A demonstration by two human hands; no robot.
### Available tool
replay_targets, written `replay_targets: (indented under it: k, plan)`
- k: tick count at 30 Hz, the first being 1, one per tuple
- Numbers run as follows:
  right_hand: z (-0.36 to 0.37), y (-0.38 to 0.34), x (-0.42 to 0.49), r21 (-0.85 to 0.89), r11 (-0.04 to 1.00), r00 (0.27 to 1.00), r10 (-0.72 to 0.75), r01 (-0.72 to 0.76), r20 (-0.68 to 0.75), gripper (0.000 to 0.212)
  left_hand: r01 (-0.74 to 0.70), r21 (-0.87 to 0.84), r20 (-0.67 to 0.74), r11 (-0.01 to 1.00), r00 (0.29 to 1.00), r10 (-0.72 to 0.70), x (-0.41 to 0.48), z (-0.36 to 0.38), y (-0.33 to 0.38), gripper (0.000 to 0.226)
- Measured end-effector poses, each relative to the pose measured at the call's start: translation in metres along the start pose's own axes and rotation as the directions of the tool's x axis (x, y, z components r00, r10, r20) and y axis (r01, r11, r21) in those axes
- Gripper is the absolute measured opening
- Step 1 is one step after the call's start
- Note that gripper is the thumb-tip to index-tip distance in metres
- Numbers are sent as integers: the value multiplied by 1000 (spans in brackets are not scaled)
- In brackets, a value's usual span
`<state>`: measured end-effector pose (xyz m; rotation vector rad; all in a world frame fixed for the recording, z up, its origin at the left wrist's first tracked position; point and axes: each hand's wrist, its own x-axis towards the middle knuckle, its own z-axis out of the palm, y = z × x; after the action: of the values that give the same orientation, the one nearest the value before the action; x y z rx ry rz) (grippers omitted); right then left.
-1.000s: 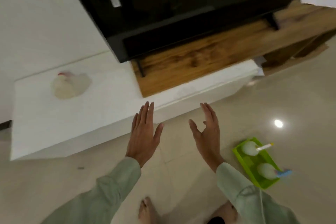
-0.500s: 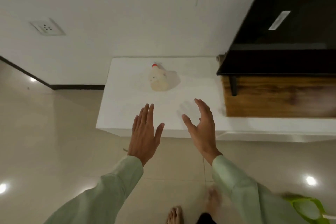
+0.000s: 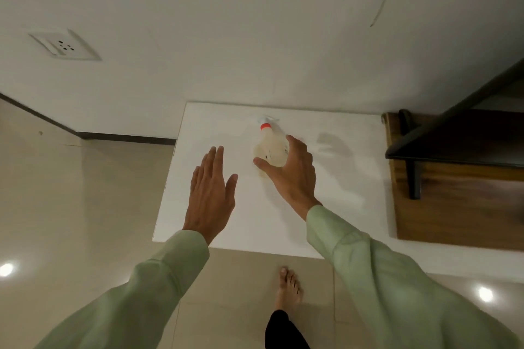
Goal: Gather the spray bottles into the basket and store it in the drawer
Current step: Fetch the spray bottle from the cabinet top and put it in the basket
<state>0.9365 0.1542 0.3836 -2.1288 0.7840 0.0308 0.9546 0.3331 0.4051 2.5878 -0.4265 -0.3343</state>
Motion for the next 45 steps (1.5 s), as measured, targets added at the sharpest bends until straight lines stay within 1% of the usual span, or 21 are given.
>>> replay_targets:
  k: [5,9,13,16,18,19,22,26,29,33,36,38,40,41,42,43,45]
  plan:
    - [22,-10,50,-38,995,995,94,-93,28,89,18,-31,37,999,999,-17,32,5,-12,61]
    - [33,-11,77,-51,981,979,189,-185,75,83,-1,-45,68,999,998,4,48,9,-24,63]
    - [35,-12,84,-83,958,949,285,-276,137,75,-24,-52,119,998,992,30,63,10,-34,66]
    - [41,-14,79,-128,933,907,358,-337,224,66,-46,-57,147,997,988,54,70,9,-38,66]
    - [43,-10,71,-74,915,882,402,-396,247,61,-68,-52,163,996,984,76,73,7,-40,65]
    - [41,-6,65,-14,901,873,424,-434,241,56,-78,-44,170,996,982,84,75,5,-41,64]
    - [26,10,44,255,824,861,465,-506,206,38,-106,-36,198,994,974,111,76,3,-37,64]
    - [-14,35,10,496,735,879,455,-462,143,30,-157,-61,245,986,955,168,70,9,-13,65]
    - [-56,65,-21,638,642,867,491,-424,82,34,-236,-73,295,969,923,247,57,30,28,65]
    - [-114,118,-63,755,557,838,546,-346,-19,35,-355,-93,349,930,863,364,26,71,96,65]
    - [-157,171,-110,841,463,817,575,-280,-44,19,-434,-113,378,894,813,442,-14,106,151,65]
    - [-188,210,-148,886,400,807,589,-235,-52,19,-485,-129,411,865,768,492,-46,131,189,65]
    - [-218,250,-193,898,406,810,576,-167,-110,29,-524,-138,454,841,721,524,-84,159,227,65]
    - [-231,264,-210,902,409,810,571,-139,-135,36,-525,-145,469,839,709,526,-100,169,241,66]
    - [-246,282,-233,909,404,798,580,-106,-165,40,-531,-156,488,833,692,532,-120,183,260,66]
    - [-260,299,-254,908,411,779,594,-78,-202,39,-542,-168,507,824,669,543,-140,196,280,67]
    - [-285,338,-296,889,456,701,649,-47,-296,24,-577,-188,541,795,615,574,-179,224,319,67]
